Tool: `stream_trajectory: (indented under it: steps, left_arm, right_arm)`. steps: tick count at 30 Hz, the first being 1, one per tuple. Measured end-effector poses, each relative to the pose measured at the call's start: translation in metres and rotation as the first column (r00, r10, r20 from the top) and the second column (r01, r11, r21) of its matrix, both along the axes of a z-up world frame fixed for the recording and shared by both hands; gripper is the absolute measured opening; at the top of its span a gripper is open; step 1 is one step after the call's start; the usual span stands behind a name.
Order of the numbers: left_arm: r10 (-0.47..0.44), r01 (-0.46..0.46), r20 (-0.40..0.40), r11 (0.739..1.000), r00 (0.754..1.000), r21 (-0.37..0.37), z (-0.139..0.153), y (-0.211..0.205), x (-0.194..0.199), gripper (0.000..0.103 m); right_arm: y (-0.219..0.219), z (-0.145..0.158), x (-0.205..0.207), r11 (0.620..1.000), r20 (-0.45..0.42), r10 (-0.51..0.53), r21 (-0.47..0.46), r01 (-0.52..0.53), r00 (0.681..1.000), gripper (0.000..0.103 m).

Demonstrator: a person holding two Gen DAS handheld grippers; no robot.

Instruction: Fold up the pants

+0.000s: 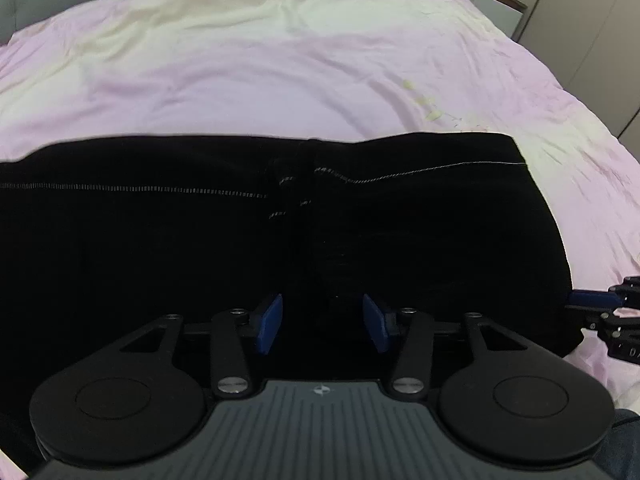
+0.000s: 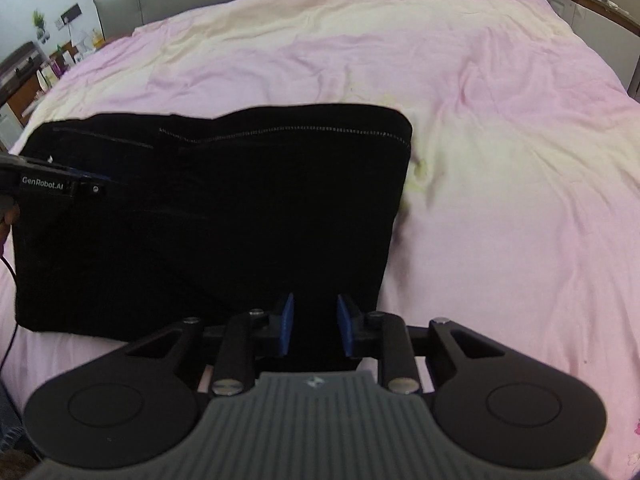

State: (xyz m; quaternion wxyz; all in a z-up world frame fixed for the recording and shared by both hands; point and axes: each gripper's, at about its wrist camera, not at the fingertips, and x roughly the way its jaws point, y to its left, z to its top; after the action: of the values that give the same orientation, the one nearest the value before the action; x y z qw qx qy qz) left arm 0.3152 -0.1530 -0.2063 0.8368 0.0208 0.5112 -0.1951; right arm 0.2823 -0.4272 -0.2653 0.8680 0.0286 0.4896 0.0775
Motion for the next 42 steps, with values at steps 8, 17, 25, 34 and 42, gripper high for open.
stream_trajectory:
  steps: [8, 17, 25, 34, 42]
  left_arm:
    - [0.109, -0.108, 0.084, 0.994, 0.99, -0.019, 0.027, 0.024, -0.034, 0.06]
    - [0.345, -0.334, 0.137, 0.938, 0.929, -0.095, 0.062, 0.12, -0.069, 0.071]
    - [0.609, -0.578, 0.095, 0.783, 0.787, -0.232, 0.061, 0.24, -0.073, 0.085]
    - [0.758, -0.729, 0.017, 0.633, 0.652, -0.259, 0.036, 0.341, -0.071, 0.085]
    - [0.79, -0.771, -0.141, 0.516, 0.597, -0.373, -0.007, 0.403, -0.069, 0.086]
  right_arm:
    - [0.018, -0.014, 0.012, 0.994, -0.051, 0.042, -0.096, -0.046, 0.998, 0.022]
    - [0.049, 0.035, 0.022, 0.977, 0.032, 0.154, -0.154, -0.147, 0.988, 0.029]
    - [0.139, 0.045, 0.043, 0.908, 0.028, 0.365, -0.229, -0.35, 0.93, 0.039]
    - [0.233, 0.033, 0.096, 0.751, -0.07, 0.569, -0.362, -0.552, 0.819, 0.039]
    - [0.266, 0.009, 0.143, 0.621, -0.22, 0.662, -0.376, -0.688, 0.717, 0.039]
